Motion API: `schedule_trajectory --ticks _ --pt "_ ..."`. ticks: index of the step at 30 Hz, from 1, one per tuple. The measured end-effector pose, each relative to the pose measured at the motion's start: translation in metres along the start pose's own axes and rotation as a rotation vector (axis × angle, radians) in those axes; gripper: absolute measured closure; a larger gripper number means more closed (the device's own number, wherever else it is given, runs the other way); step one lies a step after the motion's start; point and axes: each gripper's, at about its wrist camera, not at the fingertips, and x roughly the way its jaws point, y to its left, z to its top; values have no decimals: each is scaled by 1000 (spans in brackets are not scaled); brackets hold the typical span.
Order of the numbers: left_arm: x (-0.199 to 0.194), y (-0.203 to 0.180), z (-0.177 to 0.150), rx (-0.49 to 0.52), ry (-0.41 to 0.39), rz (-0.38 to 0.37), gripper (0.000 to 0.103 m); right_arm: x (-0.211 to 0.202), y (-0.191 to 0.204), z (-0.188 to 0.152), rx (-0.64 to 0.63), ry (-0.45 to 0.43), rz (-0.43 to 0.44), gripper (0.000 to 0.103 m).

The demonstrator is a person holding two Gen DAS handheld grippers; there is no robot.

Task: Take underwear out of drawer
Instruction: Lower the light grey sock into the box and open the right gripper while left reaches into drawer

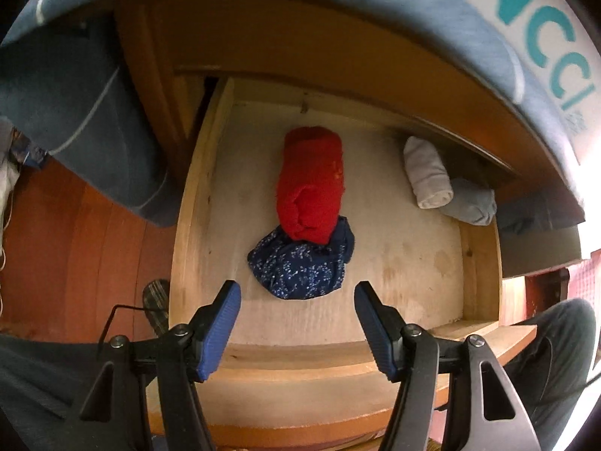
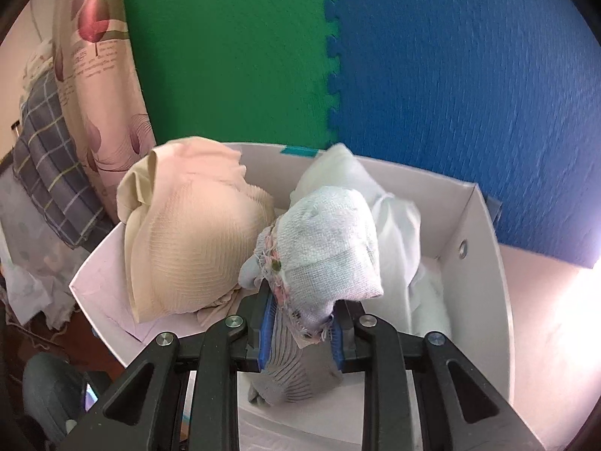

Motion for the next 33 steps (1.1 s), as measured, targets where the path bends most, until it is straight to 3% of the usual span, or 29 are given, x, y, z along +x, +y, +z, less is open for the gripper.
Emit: schedule_trajectory --ticks 5,6,9,11,13,28,31,33 --pt "12 -9 2 38 17 39 39 21 -7 -13 34 49 16 77" --pt "15 -12 2 54 26 54 39 19 -9 -13 48 22 28 73" --pt "28 -26 2 123 38 140 39 20 -14 -12 78 12 34 67" --pt "34 -34 1 161 34 190 39 20 -13 -11 73 9 28 56" --pt "38 -40 0 188 32 216 39 17 -15 -10 88 -8 32 25" --pt "44 -48 -4 225 30 249 39 16 -17 -13 102 -54 28 18" --pt "46 -47 -3 222 39 243 39 14 -19 -13 111 -58 43 15" --pt "48 -45 -1 208 48 225 39 9 -20 -16 119 -68 68 7"
